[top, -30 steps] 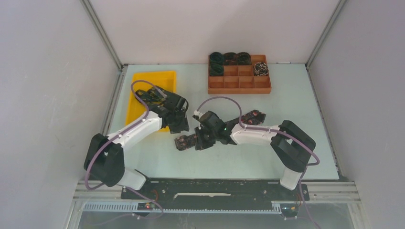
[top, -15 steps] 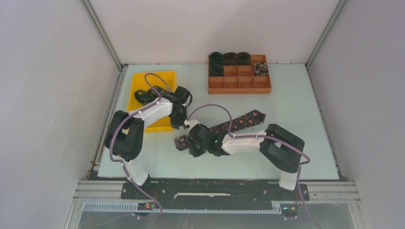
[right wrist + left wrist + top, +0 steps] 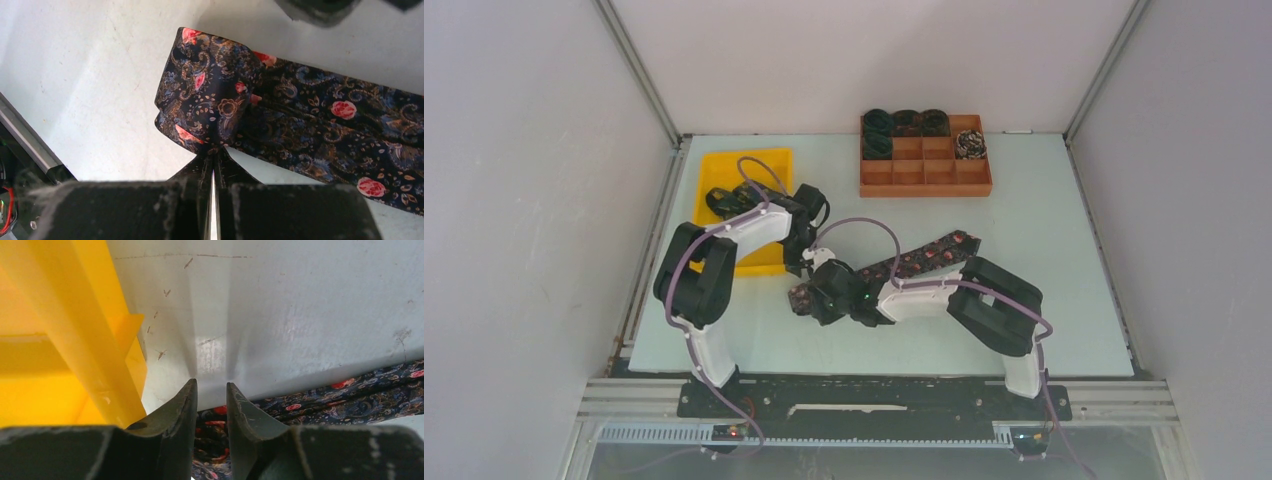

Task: Roll the ties
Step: Roll the tie at the center of the board.

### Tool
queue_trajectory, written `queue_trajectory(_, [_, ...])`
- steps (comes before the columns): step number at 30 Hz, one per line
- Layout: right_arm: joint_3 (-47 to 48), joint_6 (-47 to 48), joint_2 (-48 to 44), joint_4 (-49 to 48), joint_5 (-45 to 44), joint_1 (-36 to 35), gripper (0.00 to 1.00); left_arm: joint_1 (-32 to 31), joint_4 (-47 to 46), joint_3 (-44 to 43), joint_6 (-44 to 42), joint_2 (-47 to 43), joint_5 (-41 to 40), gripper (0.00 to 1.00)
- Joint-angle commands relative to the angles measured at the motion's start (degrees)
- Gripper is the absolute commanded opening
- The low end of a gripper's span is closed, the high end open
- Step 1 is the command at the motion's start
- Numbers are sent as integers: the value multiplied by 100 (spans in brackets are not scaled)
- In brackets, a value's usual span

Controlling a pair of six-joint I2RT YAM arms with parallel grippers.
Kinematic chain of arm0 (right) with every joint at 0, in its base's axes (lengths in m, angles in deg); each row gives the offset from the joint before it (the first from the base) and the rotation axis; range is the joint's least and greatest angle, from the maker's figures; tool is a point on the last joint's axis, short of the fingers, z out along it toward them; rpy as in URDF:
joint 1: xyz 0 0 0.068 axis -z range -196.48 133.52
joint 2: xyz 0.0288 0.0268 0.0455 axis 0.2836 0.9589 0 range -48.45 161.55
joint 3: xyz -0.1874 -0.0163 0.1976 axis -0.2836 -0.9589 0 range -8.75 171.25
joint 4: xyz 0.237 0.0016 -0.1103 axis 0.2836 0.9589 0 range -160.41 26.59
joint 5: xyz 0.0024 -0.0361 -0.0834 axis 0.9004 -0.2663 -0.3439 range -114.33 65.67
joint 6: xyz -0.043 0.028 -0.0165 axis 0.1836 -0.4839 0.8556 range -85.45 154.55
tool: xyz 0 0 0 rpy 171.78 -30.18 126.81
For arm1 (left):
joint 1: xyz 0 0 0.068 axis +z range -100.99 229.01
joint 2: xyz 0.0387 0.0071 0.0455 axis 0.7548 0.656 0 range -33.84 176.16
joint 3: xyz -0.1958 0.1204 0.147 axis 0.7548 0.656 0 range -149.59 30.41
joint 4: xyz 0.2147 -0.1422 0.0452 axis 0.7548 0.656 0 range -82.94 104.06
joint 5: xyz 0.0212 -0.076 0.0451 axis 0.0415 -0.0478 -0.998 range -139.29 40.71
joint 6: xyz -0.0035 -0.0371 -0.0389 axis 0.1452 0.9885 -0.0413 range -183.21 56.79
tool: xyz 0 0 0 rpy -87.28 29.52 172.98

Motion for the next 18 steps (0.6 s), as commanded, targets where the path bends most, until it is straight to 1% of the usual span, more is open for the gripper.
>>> queue_trajectory(1, [248, 198, 256, 2, -179, -23, 1, 32, 124, -165, -152, 71, 177, 33])
queue_trajectory(13, [422, 266, 396, -93, -286, 92, 1, 70, 279, -290, -187, 169, 383, 31])
queue_trajectory(18, [426, 246, 374, -265, -218, 201, 1, 84, 289, -338, -195, 221, 677, 31])
